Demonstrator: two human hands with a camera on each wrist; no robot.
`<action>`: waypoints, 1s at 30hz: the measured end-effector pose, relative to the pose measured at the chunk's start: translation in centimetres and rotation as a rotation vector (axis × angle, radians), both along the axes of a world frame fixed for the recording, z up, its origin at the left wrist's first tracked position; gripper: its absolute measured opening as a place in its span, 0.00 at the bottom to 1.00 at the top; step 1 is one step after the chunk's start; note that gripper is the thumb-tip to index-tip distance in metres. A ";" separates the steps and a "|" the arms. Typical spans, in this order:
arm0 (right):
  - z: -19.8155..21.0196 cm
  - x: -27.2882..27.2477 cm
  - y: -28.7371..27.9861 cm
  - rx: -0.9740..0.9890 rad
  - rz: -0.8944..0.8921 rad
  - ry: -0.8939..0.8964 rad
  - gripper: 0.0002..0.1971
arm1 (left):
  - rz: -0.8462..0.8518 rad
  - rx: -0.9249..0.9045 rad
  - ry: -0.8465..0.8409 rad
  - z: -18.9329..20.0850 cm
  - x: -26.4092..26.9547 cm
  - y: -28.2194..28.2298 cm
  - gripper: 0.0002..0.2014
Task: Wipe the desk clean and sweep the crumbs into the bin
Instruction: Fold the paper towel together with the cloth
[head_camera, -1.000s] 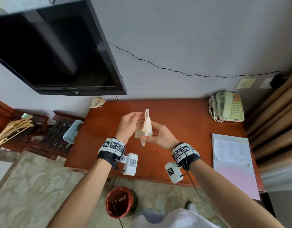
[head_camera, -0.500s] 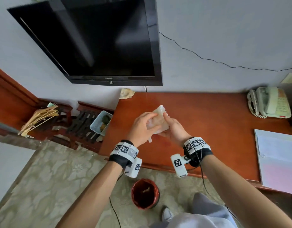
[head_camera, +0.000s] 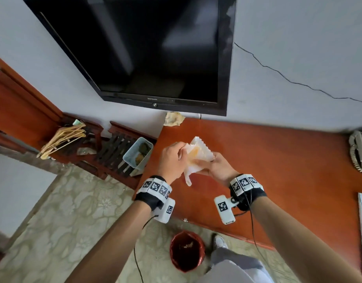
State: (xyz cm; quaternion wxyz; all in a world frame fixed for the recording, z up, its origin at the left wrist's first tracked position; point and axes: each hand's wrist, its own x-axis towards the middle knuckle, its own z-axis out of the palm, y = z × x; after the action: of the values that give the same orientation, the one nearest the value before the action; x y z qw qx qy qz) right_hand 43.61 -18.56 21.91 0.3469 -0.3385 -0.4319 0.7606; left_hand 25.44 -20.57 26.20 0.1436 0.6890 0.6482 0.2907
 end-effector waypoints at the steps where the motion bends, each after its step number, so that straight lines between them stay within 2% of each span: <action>1: -0.4 -0.4 1.4 0.008 -0.033 -0.050 0.13 | 0.049 -0.031 -0.008 -0.2 -0.8 1.2 0.07; 4: -1.4 -1.2 5.5 0.026 -0.119 -0.171 0.09 | 0.176 -0.098 -0.030 -0.1 -3.2 4.4 0.09; 7: -2.0 -1.5 9.6 0.169 -0.157 -0.380 0.04 | 0.299 -0.095 -0.059 0.8 -5.7 7.1 0.17; 10: -2.8 -2.2 12.9 0.331 -0.187 -0.679 0.18 | 0.342 -0.106 -0.088 0.5 -7.9 9.1 0.21; 11: -2.9 -2.6 13.7 0.354 -0.180 -0.727 0.18 | 0.347 -0.115 -0.090 0.1 -8.5 9.6 0.22; 14: -4.1 -4.0 15.8 0.428 -0.183 -0.830 0.07 | 0.338 -0.125 -0.073 -2.0 -10.6 11.7 0.21; 16: -5.6 -5.2 17.2 0.463 -0.182 -0.896 0.10 | 0.340 -0.187 -0.062 -4.1 -12.0 13.5 0.16; 20: -8.9 -8.2 19.6 0.314 -0.206 -0.905 0.08 | 0.373 -0.320 -0.077 -7.4 -14.1 17.4 0.14; 23: -12.3 -11.1 21.8 0.154 -0.322 -0.922 0.10 | 0.419 -0.454 -0.293 -11.0 -16.3 21.7 0.05; 26: -16.0 -13.8 24.1 -0.058 -0.491 -0.870 0.15 | 0.466 -0.555 -0.518 -15.1 -18.3 25.8 0.08; 28: -18.3 -15.5 25.6 -0.196 -0.609 -0.827 0.19 | 0.443 -0.585 -0.573 -17.5 -19.4 28.2 0.07; 30: -20.0 -16.7 27.2 -0.279 -0.682 -0.802 0.17 | 0.435 -0.605 -0.617 -19.5 -20.1 30.5 0.06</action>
State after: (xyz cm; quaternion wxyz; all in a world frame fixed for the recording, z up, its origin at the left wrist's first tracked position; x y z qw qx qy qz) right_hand 26.90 8.69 1.95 0.3337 -0.7659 -0.2911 0.4662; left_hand 5.35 9.97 6.70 0.4591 0.3465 0.7598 0.3031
